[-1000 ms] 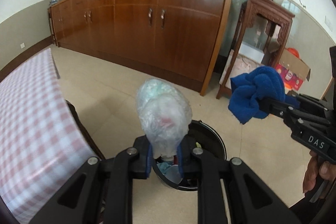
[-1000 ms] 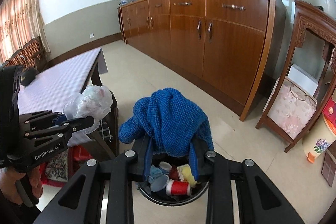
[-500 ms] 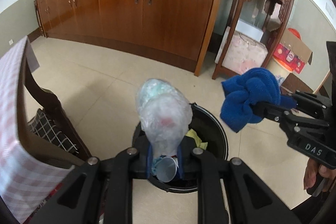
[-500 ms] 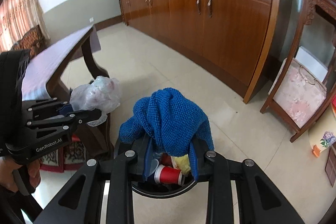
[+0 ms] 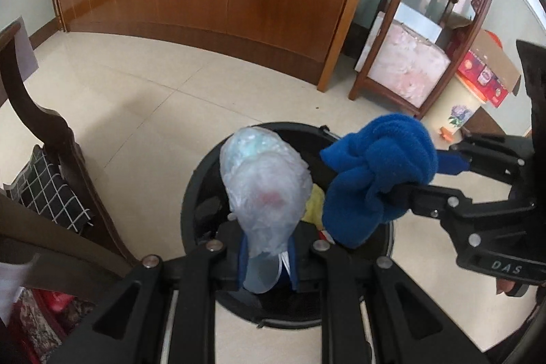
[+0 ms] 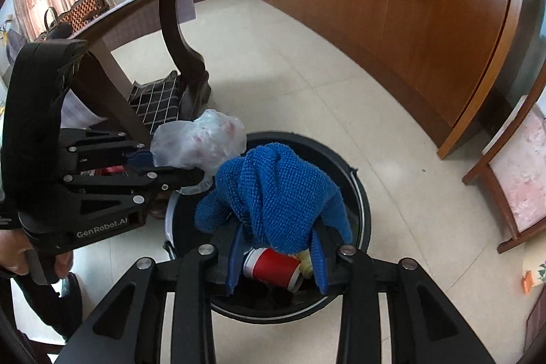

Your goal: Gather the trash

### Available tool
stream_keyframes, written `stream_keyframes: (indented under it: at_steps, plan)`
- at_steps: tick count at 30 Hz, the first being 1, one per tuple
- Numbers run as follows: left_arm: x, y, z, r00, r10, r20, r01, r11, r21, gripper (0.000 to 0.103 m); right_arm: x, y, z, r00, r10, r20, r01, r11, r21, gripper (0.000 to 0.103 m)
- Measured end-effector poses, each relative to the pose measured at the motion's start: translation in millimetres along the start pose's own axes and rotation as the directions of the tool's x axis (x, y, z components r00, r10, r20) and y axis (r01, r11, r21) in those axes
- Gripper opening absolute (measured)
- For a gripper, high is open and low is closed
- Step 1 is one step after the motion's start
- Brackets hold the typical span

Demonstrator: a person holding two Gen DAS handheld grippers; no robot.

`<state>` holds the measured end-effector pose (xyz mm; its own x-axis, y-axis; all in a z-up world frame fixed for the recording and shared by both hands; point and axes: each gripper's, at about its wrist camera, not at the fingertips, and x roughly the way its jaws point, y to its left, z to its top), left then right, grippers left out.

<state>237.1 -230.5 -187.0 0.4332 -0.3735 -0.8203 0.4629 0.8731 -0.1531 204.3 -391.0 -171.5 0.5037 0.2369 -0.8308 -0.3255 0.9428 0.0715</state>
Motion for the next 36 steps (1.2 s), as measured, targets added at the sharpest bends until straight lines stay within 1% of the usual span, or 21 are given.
stream_keyframes:
  at_steps: [1,2,3,4,5,6,7,8,9,10,12,14,17,21,25,26,28,29,32,34,36]
  plan:
    - [5,-1,-2,1.0,-0.029,-0.012,0.029,0.999,-0.017,0.023,7,-3,-3,0.999,0.018,-0.03,-0.018,1.0,0.003,0.051]
    - [13,-1,-5,0.999,-0.022,-0.04,0.02,0.999,-0.038,0.027,10,-5,-6,0.999,0.018,-0.05,-0.018,1.0,0.002,0.062]
    - [16,1,-7,0.998,0.0,-0.058,-0.003,0.999,-0.055,0.04,13,-9,-10,0.998,-0.012,-0.06,0.013,1.0,0.002,0.085]
    - [16,3,-9,0.997,0.006,-0.072,-0.01,0.998,-0.067,0.051,11,-13,-13,0.997,-0.046,-0.063,0.047,0.999,0.018,0.093]
    - [9,1,-13,0.997,0.034,-0.063,-0.038,0.998,-0.056,0.074,6,-19,-16,0.997,-0.054,-0.062,0.057,0.997,0.044,0.096]
    - [1,1,-14,0.996,0.072,-0.045,-0.075,0.996,-0.047,0.085,0,-23,-19,0.996,-0.073,-0.059,0.077,0.995,0.062,0.102]
    - [-11,1,-15,0.994,0.104,-0.025,-0.105,0.994,-0.037,0.088,-4,-25,-20,0.994,-0.091,-0.056,0.095,0.993,0.072,0.103]
    - [-21,2,-17,0.991,0.131,-0.012,-0.131,0.991,-0.031,0.097,-12,-26,-22,0.992,-0.113,-0.047,0.117,0.989,0.089,0.103]
    - [-28,3,-17,0.989,0.147,0.001,-0.147,0.989,-0.032,0.099,-18,-25,-22,0.992,-0.122,-0.032,0.125,0.986,0.107,0.103]
    - [-40,6,-19,0.987,0.16,0.019,-0.159,0.987,-0.037,0.099,-26,-23,-23,0.991,-0.128,-0.025,0.131,0.984,0.124,0.103]
    - [-66,4,-19,0.98,0.19,0.061,-0.188,0.981,-0.039,0.099,-35,-20,-22,0.98,-0.192,-0.048,0.197,0.97,0.144,0.103]
    - [-90,3,-21,0.969,0.228,0.095,-0.225,0.974,-0.041,0.099,-50,-11,-20,0.98,-0.197,-0.01,0.196,0.966,0.166,0.103]
    - [-121,3,-24,0.957,0.255,0.136,-0.251,0.967,-0.048,0.099,-73,8,-10,0.967,-0.254,0.034,0.245,0.955,0.168,0.103]
    - [-153,20,-28,0.947,0.272,0.172,-0.264,0.962,-0.068,0.099,-103,37,-6,0.961,-0.257,0.103,0.233,0.952,0.199,0.103]
    - [-176,28,-33,0.939,0.282,0.195,-0.273,0.959,-0.071,0.099,-116,72,-5,0.957,-0.253,0.139,0.225,0.955,0.191,0.103]
    - [-187,31,-36,0.935,0.29,0.205,-0.28,0.957,-0.077,0.099,-120,80,-6,0.955,-0.257,0.147,0.227,0.955,0.19,0.103]
    - [-193,34,-40,0.932,0.293,0.211,-0.281,0.956,-0.084,0.099,-128,95,-4,0.955,-0.248,0.159,0.217,0.958,0.188,0.103]
    - [-203,36,-42,0.926,0.305,0.224,-0.293,0.952,-0.088,0.099,-133,103,-4,0.953,-0.25,0.169,0.217,0.957,0.193,0.103]
    - [-219,39,-46,0.914,0.324,0.245,-0.309,0.946,-0.098,0.1,-145,124,-3,0.951,-0.247,0.185,0.209,0.956,0.206,0.103]
    - [-238,44,-53,0.9,0.34,0.272,-0.322,0.94,-0.111,0.1,-157,139,-1,0.946,-0.249,0.206,0.206,0.956,0.209,0.103]
    - [-251,50,-62,0.891,0.348,0.291,-0.325,0.937,-0.126,0.1,-171,153,1,0.939,-0.257,0.227,0.21,0.954,0.214,0.103]
